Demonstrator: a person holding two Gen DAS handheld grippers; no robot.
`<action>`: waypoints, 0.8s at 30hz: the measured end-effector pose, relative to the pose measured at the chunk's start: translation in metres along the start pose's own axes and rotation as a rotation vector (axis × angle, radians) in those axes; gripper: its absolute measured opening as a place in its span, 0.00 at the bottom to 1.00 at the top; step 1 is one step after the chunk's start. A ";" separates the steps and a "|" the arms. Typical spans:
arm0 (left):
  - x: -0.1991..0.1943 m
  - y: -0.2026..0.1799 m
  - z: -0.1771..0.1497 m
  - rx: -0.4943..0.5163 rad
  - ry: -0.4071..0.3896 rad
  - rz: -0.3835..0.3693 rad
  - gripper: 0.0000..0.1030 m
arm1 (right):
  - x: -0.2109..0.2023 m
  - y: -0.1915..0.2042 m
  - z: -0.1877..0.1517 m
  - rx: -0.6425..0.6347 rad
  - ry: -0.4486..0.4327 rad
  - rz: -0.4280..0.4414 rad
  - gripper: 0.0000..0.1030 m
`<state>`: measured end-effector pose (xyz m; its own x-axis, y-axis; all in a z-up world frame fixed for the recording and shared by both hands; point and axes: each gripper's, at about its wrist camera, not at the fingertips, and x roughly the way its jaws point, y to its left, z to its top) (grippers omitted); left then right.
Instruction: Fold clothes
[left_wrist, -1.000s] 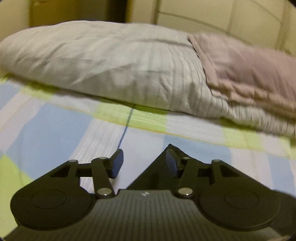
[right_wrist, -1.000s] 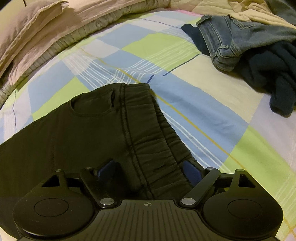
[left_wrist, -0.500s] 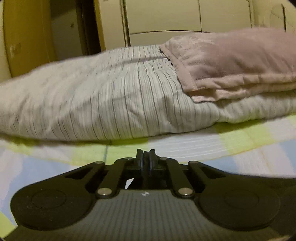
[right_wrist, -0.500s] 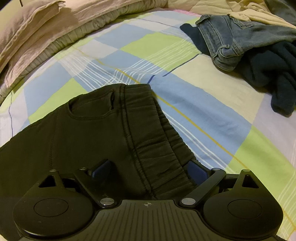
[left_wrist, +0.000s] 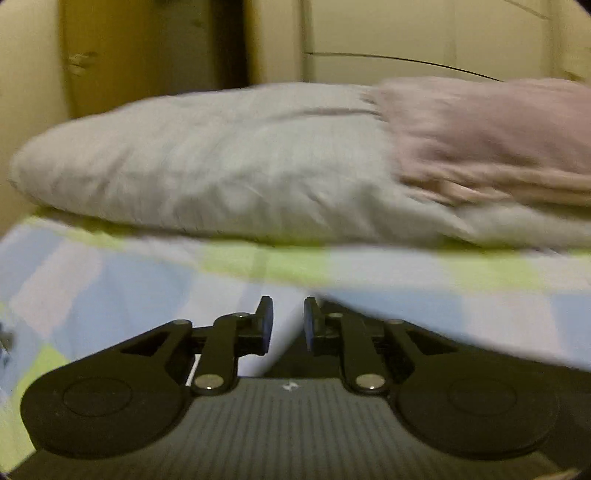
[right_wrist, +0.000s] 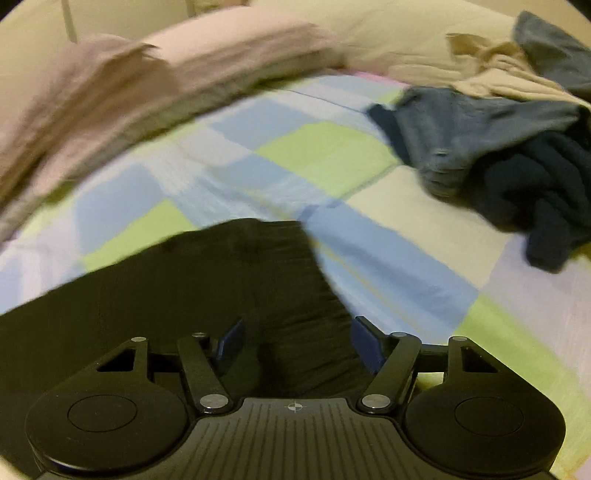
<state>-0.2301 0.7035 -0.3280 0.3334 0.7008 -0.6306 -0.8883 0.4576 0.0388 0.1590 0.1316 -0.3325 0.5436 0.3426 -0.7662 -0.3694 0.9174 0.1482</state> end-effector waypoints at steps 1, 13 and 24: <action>-0.021 -0.004 -0.014 0.009 0.022 -0.051 0.13 | -0.003 0.003 -0.003 -0.020 0.010 0.040 0.64; -0.218 0.023 -0.200 -0.192 0.358 -0.085 0.12 | -0.042 -0.037 -0.048 -0.235 0.172 0.243 0.51; -0.279 0.019 -0.213 -0.274 0.343 -0.059 0.12 | -0.030 -0.114 -0.018 -0.023 0.172 0.398 0.50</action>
<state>-0.4078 0.4000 -0.3164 0.3032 0.4349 -0.8479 -0.9373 0.2968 -0.1829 0.1718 0.0134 -0.3377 0.2227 0.6286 -0.7452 -0.5427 0.7149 0.4409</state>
